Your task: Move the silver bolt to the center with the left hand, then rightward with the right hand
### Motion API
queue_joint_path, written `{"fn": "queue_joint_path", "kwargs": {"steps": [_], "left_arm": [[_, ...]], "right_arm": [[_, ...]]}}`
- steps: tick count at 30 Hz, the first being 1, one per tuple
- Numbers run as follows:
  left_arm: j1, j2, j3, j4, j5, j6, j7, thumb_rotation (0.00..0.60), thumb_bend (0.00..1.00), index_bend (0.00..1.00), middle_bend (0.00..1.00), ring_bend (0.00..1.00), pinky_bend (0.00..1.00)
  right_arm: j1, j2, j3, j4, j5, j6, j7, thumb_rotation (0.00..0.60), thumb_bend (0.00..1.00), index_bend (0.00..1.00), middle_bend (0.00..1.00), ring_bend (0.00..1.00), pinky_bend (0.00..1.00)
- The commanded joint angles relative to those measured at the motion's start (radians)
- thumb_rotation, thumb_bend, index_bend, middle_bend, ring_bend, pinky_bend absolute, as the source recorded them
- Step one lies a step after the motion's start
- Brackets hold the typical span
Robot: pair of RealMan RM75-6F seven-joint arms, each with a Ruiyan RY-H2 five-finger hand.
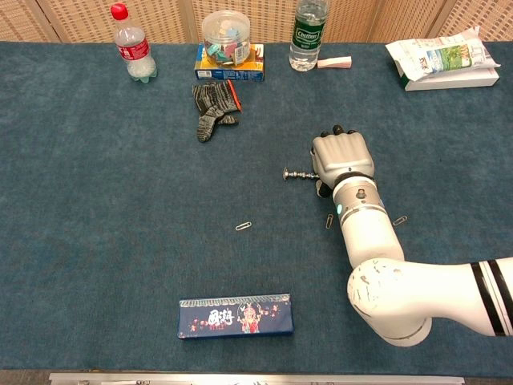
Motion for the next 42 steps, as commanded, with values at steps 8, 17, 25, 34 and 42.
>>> {"fn": "queue_joint_path", "kwargs": {"steps": [8,17,25,34,42], "left_arm": [[0.005,0.0,0.0,0.003,0.001,0.003,-0.008,0.6,0.2,0.19,0.0,0.0,0.0],[0.006,0.005,-0.001,-0.006,0.001,0.001,-0.008,0.6,0.2,0.19,0.0,0.0,0.0],[0.008,0.001,0.0,0.003,0.003,0.001,-0.015,0.6,0.2,0.19,0.0,0.0,0.0],[0.007,0.0,-0.001,0.004,0.005,-0.002,-0.018,0.6,0.2,0.19,0.0,0.0,0.0],[0.011,-0.003,0.0,0.013,0.004,0.001,-0.025,0.6,0.2,0.19,0.0,0.0,0.0]], "right_arm": [[0.0,-0.004,-0.001,0.004,-0.001,0.004,-0.004,0.6,0.35,0.51,0.17,0.04,0.14],[0.001,-0.007,-0.001,0.011,0.001,0.004,-0.011,0.6,0.35,0.51,0.17,0.04,0.14],[0.003,-0.012,-0.001,0.019,0.003,0.002,-0.019,0.6,0.36,0.53,0.17,0.04,0.14],[0.004,-0.016,-0.003,0.024,0.0,0.002,-0.023,0.6,0.38,0.55,0.17,0.04,0.14],[-0.006,-0.003,-0.009,-0.004,-0.017,0.017,-0.015,0.6,0.38,0.57,0.17,0.04,0.14]]}}
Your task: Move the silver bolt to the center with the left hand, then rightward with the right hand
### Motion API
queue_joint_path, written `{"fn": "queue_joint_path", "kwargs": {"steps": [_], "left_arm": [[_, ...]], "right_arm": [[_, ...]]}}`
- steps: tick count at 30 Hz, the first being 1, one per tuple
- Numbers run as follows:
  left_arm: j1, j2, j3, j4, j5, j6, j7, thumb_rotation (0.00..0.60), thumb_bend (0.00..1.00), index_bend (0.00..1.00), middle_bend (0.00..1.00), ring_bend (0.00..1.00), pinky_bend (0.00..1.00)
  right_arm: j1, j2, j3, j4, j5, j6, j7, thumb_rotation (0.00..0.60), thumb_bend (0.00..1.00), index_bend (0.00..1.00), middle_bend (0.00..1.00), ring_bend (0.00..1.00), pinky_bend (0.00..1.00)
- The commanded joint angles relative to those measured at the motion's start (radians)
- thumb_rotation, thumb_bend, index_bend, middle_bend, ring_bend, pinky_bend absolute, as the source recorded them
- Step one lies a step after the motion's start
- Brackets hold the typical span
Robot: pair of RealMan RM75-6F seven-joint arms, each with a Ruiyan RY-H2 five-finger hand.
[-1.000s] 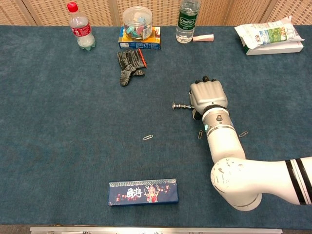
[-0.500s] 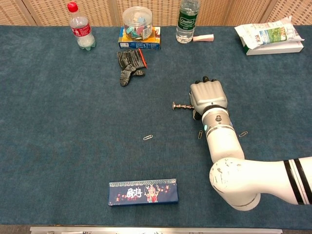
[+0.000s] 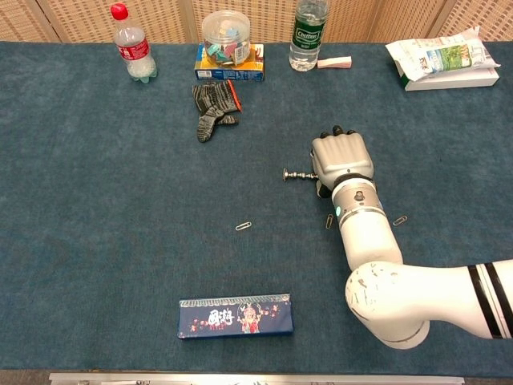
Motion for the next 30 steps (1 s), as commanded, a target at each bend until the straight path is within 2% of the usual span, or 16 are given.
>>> {"fn": "queue_joint_path", "kwargs": {"steps": [1,30], "left_arm": [[0.001,-0.001,0.0,0.001,0.001,0.001,0.0,0.6,0.21,0.19,0.0,0.0,0.0],[-0.002,0.023,-0.009,-0.066,-0.01,-0.001,0.057,0.6,0.2,0.19,0.0,0.0,0.0]], "right_arm": [[-0.005,0.007,-0.003,-0.012,-0.007,0.008,0.003,0.6,0.38,0.57,0.17,0.04,0.14],[-0.049,0.099,-0.026,-0.182,-0.085,0.082,0.039,0.6,0.38,0.57,0.17,0.04,0.14]]}}
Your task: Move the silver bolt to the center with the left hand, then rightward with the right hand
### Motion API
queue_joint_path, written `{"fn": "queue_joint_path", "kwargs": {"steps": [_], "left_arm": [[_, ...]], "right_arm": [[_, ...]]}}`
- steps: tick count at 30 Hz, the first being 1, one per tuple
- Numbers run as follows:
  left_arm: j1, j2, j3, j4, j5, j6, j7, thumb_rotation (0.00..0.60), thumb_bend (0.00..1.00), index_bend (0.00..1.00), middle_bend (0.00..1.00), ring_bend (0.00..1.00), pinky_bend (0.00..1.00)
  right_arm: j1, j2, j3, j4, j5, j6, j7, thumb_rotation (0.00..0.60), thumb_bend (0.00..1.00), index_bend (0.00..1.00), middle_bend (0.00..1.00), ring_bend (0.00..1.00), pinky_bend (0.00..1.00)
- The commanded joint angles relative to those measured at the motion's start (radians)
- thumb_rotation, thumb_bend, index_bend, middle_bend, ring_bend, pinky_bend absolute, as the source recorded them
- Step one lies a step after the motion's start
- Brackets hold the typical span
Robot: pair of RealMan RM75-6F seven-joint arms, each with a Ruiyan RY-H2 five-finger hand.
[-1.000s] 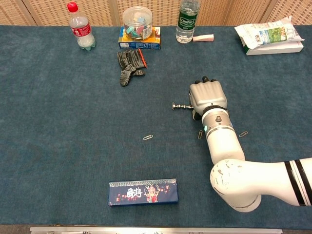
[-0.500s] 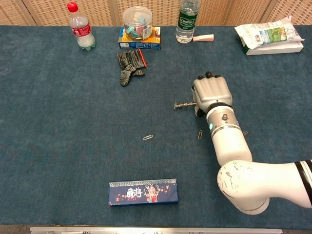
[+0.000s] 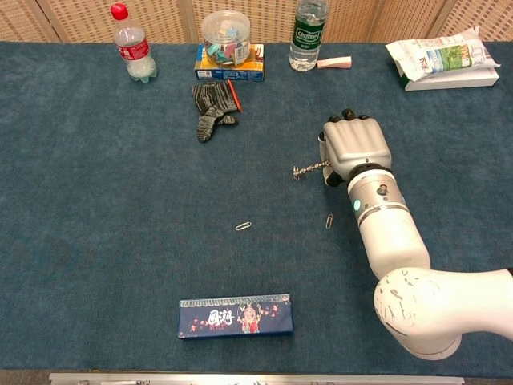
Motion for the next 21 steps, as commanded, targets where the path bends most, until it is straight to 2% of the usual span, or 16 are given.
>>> {"fn": "queue_joint_path", "kwargs": {"steps": [1,13,21], "left_arm": [[0.0,0.005,-0.001,-0.013,-0.003,0.0,0.011,0.6,0.2,0.19,0.0,0.0,0.0],[0.0,0.021,-0.007,-0.061,-0.016,-0.004,0.05,0.6,0.2,0.19,0.0,0.0,0.0],[0.0,0.032,-0.012,-0.094,-0.026,-0.007,0.077,0.6,0.2,0.19,0.0,0.0,0.0]], "right_arm": [[-0.007,0.01,-0.007,-0.015,-0.007,0.005,0.005,0.6,0.38,0.57,0.17,0.04,0.14],[-0.035,0.055,-0.032,-0.085,-0.04,0.025,0.036,0.6,0.38,0.57,0.17,0.04,0.14],[-0.068,0.096,-0.069,-0.161,-0.088,0.054,0.068,0.6,0.38,0.57,0.17,0.04,0.14]]}}
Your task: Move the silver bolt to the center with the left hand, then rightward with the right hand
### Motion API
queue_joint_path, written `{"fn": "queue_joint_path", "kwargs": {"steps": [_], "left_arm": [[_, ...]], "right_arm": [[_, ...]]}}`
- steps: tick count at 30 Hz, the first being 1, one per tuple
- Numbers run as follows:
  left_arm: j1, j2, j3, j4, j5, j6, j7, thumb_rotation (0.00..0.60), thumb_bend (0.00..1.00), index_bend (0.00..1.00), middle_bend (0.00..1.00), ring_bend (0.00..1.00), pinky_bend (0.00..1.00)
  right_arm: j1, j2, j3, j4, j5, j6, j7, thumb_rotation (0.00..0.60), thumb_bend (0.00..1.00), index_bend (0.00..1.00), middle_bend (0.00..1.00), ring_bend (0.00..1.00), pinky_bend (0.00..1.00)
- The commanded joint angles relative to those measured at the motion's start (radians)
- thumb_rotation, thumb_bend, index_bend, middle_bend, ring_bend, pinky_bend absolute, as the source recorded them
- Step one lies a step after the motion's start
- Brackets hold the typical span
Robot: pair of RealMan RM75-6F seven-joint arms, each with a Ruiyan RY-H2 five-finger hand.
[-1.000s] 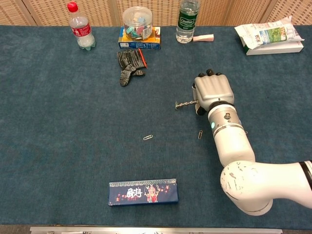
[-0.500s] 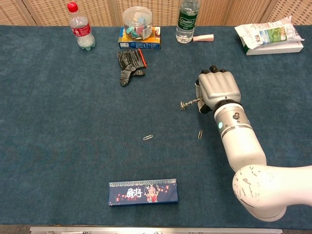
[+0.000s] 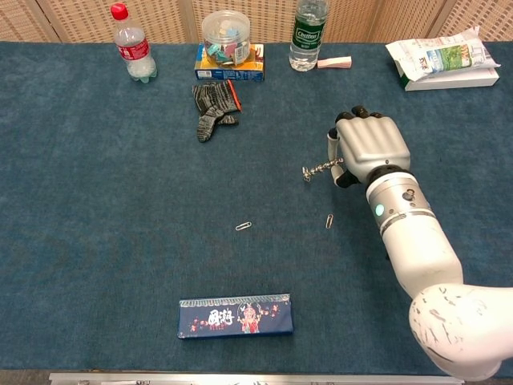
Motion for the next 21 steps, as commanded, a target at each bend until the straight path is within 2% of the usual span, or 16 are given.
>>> {"fn": "queue_joint_path", "kwargs": {"steps": [1,13,21], "left_arm": [[0.0,0.005,-0.002,-0.014,-0.003,0.001,0.013,0.6,0.2,0.19,0.0,0.0,0.0],[-0.003,0.026,-0.01,-0.097,-0.013,0.008,0.091,0.6,0.2,0.19,0.0,0.0,0.0],[-0.003,0.029,-0.01,-0.131,-0.015,0.012,0.123,0.6,0.2,0.19,0.0,0.0,0.0]], "right_arm": [[-0.018,0.022,-0.025,-0.04,-0.031,0.017,0.016,0.6,0.38,0.57,0.17,0.04,0.14],[-0.097,0.111,-0.151,-0.187,-0.161,0.077,0.059,0.6,0.38,0.58,0.17,0.04,0.14],[-0.148,0.15,-0.202,-0.222,-0.213,0.087,0.098,0.6,0.38,0.58,0.17,0.04,0.14]]}}
